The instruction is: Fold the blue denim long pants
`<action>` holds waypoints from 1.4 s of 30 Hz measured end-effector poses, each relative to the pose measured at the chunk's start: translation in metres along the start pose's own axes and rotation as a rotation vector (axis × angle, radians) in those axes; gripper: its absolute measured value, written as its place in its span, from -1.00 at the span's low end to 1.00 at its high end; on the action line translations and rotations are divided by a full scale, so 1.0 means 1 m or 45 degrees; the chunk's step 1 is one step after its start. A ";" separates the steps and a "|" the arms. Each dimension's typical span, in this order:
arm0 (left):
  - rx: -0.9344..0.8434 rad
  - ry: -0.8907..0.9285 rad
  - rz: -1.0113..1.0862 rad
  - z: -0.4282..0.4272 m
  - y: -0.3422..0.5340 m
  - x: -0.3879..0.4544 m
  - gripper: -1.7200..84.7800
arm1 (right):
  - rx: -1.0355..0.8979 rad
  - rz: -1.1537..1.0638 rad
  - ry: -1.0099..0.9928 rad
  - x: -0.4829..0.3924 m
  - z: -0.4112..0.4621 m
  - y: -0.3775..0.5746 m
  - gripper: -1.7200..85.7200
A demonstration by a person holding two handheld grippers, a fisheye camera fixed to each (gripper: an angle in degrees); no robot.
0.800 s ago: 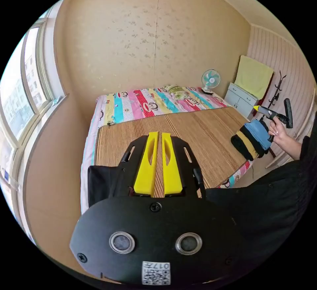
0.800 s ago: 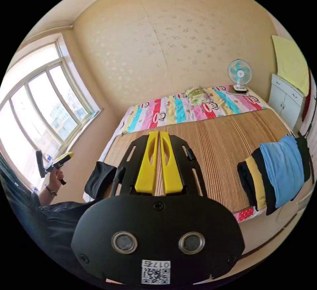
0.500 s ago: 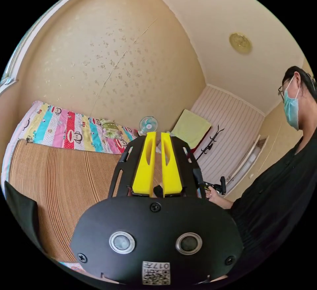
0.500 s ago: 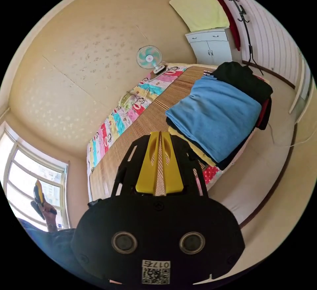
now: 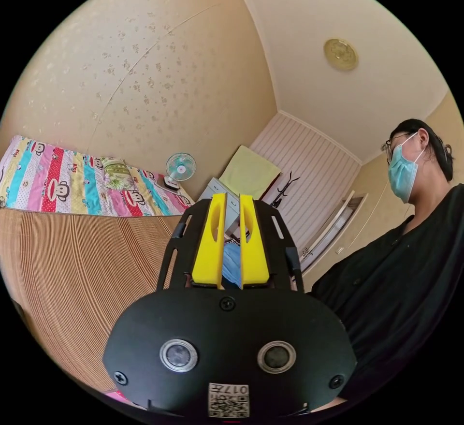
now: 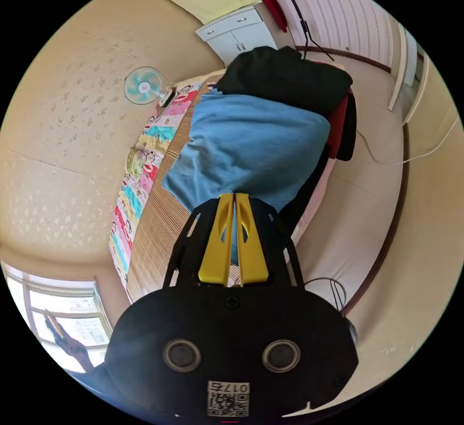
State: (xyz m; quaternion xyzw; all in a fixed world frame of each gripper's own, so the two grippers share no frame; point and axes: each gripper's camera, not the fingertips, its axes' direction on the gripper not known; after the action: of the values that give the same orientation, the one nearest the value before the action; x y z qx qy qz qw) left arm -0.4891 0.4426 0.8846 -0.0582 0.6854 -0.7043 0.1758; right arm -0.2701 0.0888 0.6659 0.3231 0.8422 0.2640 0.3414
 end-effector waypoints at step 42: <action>-0.114 0.354 0.080 0.072 -0.047 -0.043 -0.89 | 0.062 -1.378 -1.392 -0.207 -0.213 0.116 -0.75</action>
State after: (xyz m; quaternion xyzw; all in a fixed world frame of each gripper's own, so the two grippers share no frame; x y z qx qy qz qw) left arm -0.4336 0.3889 0.9417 0.0536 0.7352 -0.6686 0.0983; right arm -0.2710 -0.0338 0.9604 -0.0419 0.6001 -0.1557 0.7835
